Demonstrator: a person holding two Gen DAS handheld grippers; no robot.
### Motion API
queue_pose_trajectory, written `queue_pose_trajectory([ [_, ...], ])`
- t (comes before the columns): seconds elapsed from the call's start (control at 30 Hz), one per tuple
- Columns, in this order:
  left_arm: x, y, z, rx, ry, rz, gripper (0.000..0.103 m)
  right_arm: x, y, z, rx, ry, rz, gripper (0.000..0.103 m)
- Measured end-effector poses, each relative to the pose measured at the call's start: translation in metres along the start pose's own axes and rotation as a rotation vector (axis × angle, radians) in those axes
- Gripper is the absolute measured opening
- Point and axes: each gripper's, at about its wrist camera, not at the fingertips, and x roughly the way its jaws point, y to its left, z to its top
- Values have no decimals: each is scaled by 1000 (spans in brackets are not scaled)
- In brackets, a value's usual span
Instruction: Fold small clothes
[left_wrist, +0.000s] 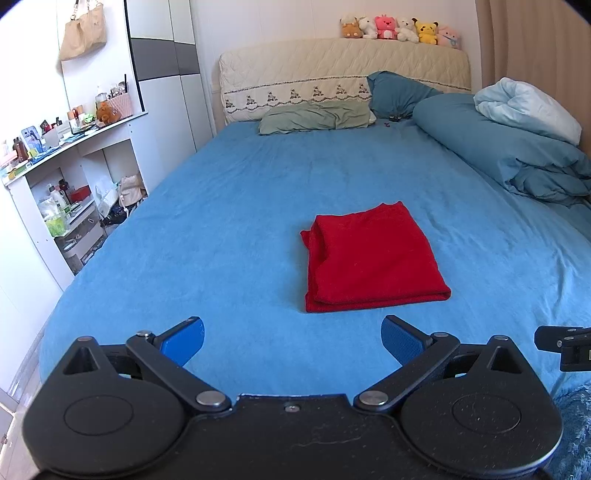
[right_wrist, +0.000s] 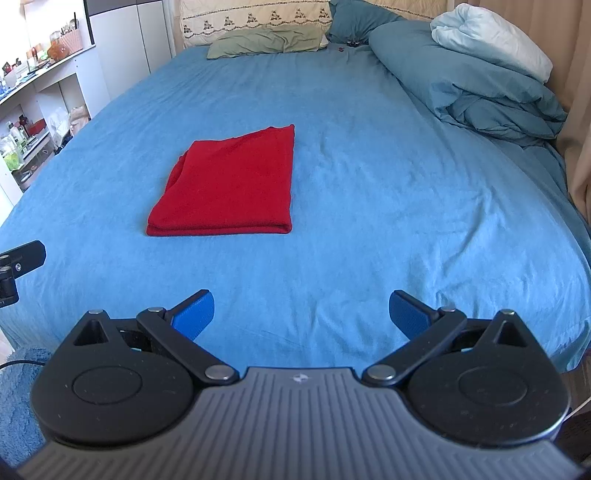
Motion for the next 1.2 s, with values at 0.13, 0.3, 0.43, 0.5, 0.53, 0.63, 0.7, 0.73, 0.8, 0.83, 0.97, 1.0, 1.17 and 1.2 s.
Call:
queue_pose_trajectory([
  [0.13,-1,0,2,-1,-1,1,103,0,-1,0,0,0,0,103],
  [0.3,-2,2,3,0,-4,-1,103,0,-1,-1,0,0,-7,103],
  [0.43,-2,4,2,1,-3,0,103,1,-2,-1,0,0,-6,103],
  [0.5,-2,5,3,-1,-3,0,103,1,-2,-1,-1,-1,-6,103],
  [0.53,-2,5,3,-1,-2,-2,103,1,-2,-1,-1,0,-5,103],
  [0.63,-2,5,3,-3,-2,1,103,1,-1,-1,-1,0,-6,103],
  [0.7,-2,5,3,-3,-1,2,103,1,1,-1,-1,1,-5,103],
  [0.73,-2,5,3,-4,0,0,103,0,2,-2,-1,1,-4,103],
  [0.8,-1,4,3,-4,-1,0,103,0,2,-2,-1,2,-3,103],
  [0.83,-1,4,3,-5,-2,0,103,0,2,-2,-1,3,-2,103],
  [0.97,-1,2,3,-3,-4,8,103,0,3,-2,-2,3,-2,103],
  [1.0,-1,2,3,-4,-5,10,103,0,4,-2,-1,4,-3,103],
  [1.17,-2,1,3,-13,-10,7,103,0,5,-3,2,3,-2,103],
  [1.2,-3,1,3,-9,-15,12,103,0,5,-2,1,2,-2,103],
])
